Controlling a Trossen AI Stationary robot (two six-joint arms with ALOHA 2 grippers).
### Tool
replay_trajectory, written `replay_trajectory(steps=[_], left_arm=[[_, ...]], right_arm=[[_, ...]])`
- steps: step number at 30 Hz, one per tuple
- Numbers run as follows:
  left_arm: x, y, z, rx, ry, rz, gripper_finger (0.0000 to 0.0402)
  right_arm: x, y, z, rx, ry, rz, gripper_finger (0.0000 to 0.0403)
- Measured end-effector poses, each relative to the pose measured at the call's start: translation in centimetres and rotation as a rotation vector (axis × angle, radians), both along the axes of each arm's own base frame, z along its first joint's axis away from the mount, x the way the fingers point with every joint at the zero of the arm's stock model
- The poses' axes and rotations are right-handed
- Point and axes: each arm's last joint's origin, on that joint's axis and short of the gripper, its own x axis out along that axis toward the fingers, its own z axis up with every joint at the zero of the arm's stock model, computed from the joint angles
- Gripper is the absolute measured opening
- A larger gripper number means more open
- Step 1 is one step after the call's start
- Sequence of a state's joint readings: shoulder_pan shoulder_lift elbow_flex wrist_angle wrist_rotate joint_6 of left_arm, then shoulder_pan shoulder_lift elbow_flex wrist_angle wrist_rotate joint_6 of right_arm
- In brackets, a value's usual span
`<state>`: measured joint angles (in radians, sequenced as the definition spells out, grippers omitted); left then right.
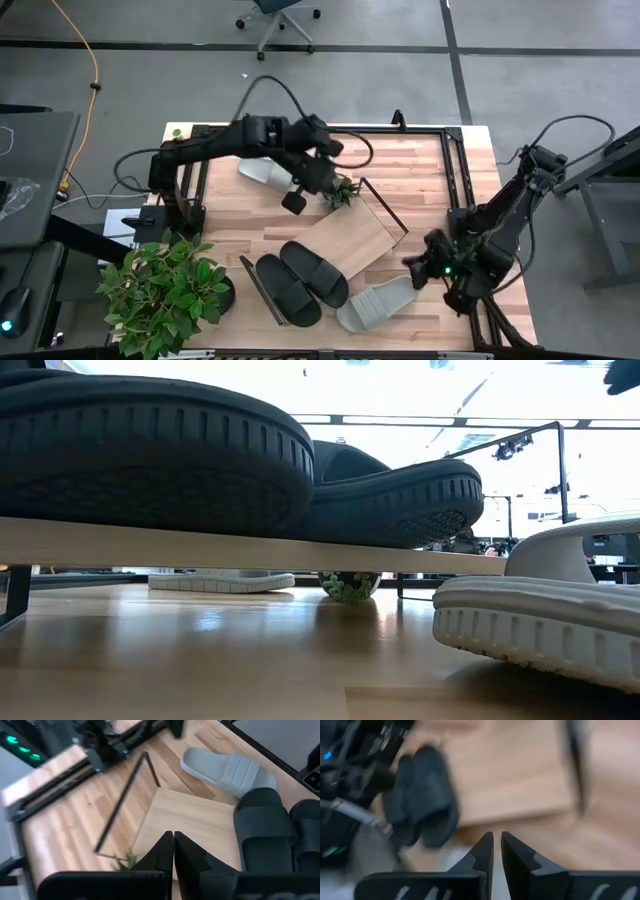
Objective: Pick and place slides into the shelf
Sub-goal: Put the bottom gray slipper on the shelf
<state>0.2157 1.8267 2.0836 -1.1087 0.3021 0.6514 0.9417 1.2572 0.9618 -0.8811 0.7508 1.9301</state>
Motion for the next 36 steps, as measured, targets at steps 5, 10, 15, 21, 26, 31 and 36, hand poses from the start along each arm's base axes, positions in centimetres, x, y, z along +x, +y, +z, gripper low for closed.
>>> replay_trajectory(steps=[5,10,15,21,26,31,36], left_arm=[[-2.8,-0.4,4.0,0.061,0.018,0.051,0.0004],[-5.5,-1.1,5.9,0.08,0.044,0.07,0.0004],[-9.1,-2.0,7.1,0.102,0.099,0.136,0.0001],[-13.2,-3.4,9.5,0.118,0.028,0.226,0.0001],[-16.4,-4.7,10.9,0.146,-0.028,0.323,0.0001],[-19.8,-5.9,11.8,0.126,-0.093,0.376,0.0],[-21.6,-6.8,11.1,0.109,-0.095,0.439,0.0]], right_arm=[[0.7,1.6,-1.6,0.217,-0.061,0.088,0.0028],[1.0,2.1,-2.9,0.335,-0.111,0.138,0.0042],[0.9,2.1,-4.6,0.436,-0.11,0.153,0.0076],[0.7,1.9,-5.7,0.508,-0.08,0.14,0.012],[1.3,1.5,-6.0,0.517,-0.076,0.144,0.0145],[3.0,1.5,-7.0,0.511,-0.043,0.193,0.0157],[4.4,2.0,-8.5,0.504,-0.049,0.204,0.0164]])
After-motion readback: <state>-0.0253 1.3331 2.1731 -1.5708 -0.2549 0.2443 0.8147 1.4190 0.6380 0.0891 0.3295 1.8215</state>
